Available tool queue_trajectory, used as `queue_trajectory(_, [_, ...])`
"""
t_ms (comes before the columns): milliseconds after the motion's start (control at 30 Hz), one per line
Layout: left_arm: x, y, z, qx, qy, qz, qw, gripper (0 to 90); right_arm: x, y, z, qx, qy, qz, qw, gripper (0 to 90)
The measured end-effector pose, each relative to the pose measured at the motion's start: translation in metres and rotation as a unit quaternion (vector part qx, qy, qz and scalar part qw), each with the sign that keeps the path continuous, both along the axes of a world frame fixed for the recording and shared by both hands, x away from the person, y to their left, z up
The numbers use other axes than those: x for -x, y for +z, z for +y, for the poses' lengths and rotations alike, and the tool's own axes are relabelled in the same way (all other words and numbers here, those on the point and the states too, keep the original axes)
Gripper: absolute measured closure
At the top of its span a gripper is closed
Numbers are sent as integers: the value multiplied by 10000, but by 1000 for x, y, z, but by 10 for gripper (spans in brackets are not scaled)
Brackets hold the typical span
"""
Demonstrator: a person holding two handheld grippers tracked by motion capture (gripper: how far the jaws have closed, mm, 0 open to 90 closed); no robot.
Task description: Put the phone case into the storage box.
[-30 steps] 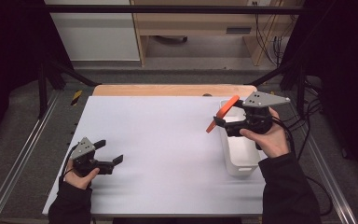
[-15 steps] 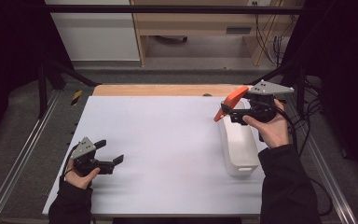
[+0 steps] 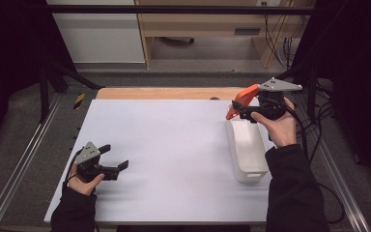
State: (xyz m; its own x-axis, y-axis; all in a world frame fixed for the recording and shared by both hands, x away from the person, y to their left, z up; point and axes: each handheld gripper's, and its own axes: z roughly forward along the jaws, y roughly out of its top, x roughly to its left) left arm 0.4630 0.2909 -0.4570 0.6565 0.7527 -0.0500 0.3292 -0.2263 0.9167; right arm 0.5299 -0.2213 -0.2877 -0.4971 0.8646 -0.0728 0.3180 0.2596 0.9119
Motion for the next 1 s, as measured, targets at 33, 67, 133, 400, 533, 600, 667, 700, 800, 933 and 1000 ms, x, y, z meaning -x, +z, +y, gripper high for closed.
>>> queue_trajectory(33, [0, 0, 0, -2, -1, -2, 10000, 8, -2, 0, -1, 4, -54, 11, 10000, 163])
queue_trajectory(67, [0, 0, 0, 11, 5, -11, 10000, 8, -3, 0, -1, 1, -85, 19, 10000, 163])
queue_trajectory(133, [-1, 0, 0, 10, 8, -13, 10000, 8, -6, -1, -2, 10, -141, 39, 9999, 162])
queue_trajectory(400, [-1, -1, 0, -2, 3, -14, 10000, 7, -15, -4, -3, 54, -363, 54, 9993, 162])
queue_trajectory(533, [-2, -1, -1, -8, -1, -10, 10000, 7, -20, -7, -3, 107, -463, 73, 9988, 162])
queue_trajectory(600, [-2, -1, -1, -3, -9, -11, 10000, 7, -23, -7, -3, 111, -523, 90, 9985, 162])
queue_trajectory(667, [-2, -1, 0, -12, -7, 0, 10000, 7, -25, -8, -4, 119, -575, 104, 9982, 162])
queue_trajectory(700, [-2, -1, 0, -8, -6, 3, 10000, 7, -26, -8, -4, 117, -600, 117, 9981, 162])
queue_trajectory(800, [-2, -1, 0, 1, -5, 3, 10000, 7, -29, -10, -6, 142, -706, 144, 9973, 162])
queue_trajectory(933, [-2, -2, 0, -4, -25, -2, 10000, 7, -33, -12, -8, 133, -803, 212, 9965, 162])
queue_trajectory(1000, [-2, -2, 0, -6, -27, 0, 10000, 7, -35, -14, -7, 145, -822, 229, 9962, 162])
